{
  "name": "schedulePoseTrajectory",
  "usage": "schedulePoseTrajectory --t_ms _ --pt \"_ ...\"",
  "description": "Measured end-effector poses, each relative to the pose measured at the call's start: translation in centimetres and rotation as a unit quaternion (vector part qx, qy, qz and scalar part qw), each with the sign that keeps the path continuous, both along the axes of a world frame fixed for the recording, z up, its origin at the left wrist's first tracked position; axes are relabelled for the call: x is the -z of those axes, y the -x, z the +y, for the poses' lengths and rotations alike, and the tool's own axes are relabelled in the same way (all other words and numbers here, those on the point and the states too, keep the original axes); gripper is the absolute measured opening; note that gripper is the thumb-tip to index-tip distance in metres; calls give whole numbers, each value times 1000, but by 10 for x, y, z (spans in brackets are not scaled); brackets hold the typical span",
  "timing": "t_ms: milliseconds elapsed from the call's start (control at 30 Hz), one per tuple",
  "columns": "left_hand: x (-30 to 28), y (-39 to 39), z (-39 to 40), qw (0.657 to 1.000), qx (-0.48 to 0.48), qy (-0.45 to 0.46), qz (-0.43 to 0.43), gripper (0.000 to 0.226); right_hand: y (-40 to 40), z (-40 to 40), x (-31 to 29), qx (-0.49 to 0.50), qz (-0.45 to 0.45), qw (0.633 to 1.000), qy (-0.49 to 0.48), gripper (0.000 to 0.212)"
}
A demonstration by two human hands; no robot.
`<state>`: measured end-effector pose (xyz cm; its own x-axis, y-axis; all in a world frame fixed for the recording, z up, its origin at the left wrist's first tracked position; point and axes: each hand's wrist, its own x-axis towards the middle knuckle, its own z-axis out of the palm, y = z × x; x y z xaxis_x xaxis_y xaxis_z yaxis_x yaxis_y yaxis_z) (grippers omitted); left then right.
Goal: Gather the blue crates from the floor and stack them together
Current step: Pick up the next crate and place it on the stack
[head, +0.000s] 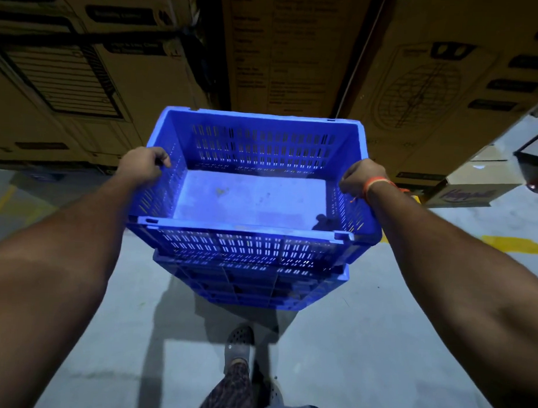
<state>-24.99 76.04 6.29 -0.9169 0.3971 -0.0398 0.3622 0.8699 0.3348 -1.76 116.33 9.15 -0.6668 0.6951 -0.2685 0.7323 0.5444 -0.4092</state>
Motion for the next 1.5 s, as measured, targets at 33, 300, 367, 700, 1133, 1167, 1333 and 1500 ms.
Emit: schedulePoseTrajectory --t_ms 33,300,367,700,1133,1167,1333,1500 --pt "-1 0 0 1000 1 2 -1 30 -1 -1 2 6 3 1000 7 5" --pt "-5 -8 8 1000 2 0 3 29 -15 2 19 22 33 999 -32 11" --pt "-5 -11 8 1000 -1 -2 13 29 -13 3 17 24 28 998 -41 9" --pt "0 -22 5 999 -23 -9 24 27 -11 0 10 14 9 998 -58 10" --pt "-6 -15 6 1000 -18 -6 -5 29 -22 -8 11 32 4 999 -32 10" --pt "-6 -13 5 1000 -17 -6 -6 28 -23 -9 12 34 8 999 -31 10" --pt "-1 -6 4 1000 -21 -7 -5 29 -21 -10 16 34 22 998 -42 9" --pt "-3 -13 10 1000 -12 -23 -8 30 -23 -1 19 30 9 998 -54 12"
